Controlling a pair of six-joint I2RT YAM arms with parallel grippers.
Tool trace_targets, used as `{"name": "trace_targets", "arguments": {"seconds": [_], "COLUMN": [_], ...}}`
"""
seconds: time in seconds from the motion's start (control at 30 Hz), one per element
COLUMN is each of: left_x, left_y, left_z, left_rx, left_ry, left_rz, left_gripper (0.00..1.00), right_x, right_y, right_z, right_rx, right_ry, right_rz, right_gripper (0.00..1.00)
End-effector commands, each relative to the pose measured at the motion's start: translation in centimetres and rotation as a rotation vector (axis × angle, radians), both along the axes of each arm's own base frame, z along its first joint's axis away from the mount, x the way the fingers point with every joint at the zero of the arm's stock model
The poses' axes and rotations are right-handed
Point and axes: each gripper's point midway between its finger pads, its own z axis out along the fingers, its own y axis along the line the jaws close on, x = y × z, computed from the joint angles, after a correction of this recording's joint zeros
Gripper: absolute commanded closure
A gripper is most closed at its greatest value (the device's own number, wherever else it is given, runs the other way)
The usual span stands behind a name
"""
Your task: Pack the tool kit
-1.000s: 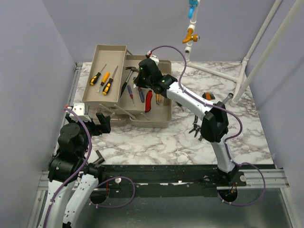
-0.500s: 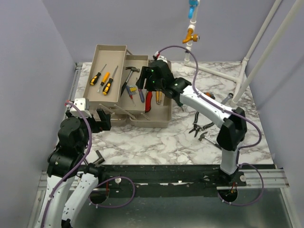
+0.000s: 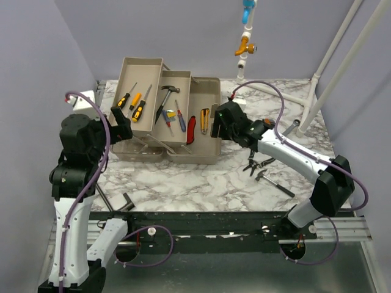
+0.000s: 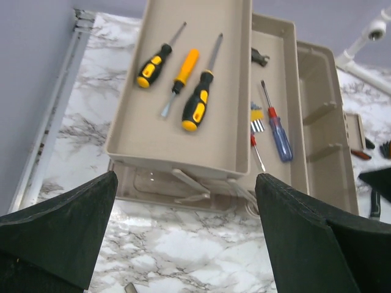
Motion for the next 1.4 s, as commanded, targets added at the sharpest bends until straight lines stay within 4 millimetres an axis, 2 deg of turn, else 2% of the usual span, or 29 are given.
{"name": "trace_targets", "arguments": {"seconds": [0.0, 0.17, 0.3, 0.43, 0.53, 0.7, 0.93, 1.2, 1.37], "left_x": [0.6, 2.4, 4.1, 5.6, 6.4, 7.9, 9.4, 11.4, 12.4], "left_y": [0.7, 2.6, 4.5, 5.9, 7.1, 9.1, 11.1, 11.6, 12.1], "left_z": [2.9, 4.0, 3.0, 1.7, 0.8, -1.4, -4.7, -9.8, -12.8], "left_rx": [-0.073, -0.193, -0.356, -0.536, -0.659, -0.709, -0.749, -0.923, -0.964], "left_ry": [-0.007, 0.003, 0.028, 0.024, 0.029, 0.069, 0.148, 0.262, 0.340], "left_rz": [-0.015, 0.009, -0.017, -0.063, -0.079, -0.034, 0.047, 0.024, 0.055], "left_gripper": [0.01, 0.02, 0.02, 0.01, 0.02, 0.01, 0.02, 0.03, 0.06], "right_x": [-1.3, -0.5, 0.2, 1.0, 1.7, 2.8, 3.8, 4.0, 3.8], "right_y": [-2.3, -2.6, -2.6, -3.3, -4.4, -6.4, -7.9, -7.3, -7.1], "right_z": [-3.8, -6.3, -8.4, -10.2, -10.7, -10.9, -11.3, -10.3, -9.7], "right_rx": [-0.079, -0.131, -0.154, -0.144, -0.119, -0.086, -0.054, -0.009, 0.013], "right_ry": [0.070, 0.116, 0.160, 0.201, 0.215, 0.219, 0.218, 0.189, 0.162], "right_rz": [-0.039, -0.046, -0.040, -0.043, -0.053, -0.083, -0.104, -0.063, -0.049], "right_gripper": [0.30, 0.34, 0.41, 0.56, 0.71, 0.92, 0.96, 0.97, 0.97]}}
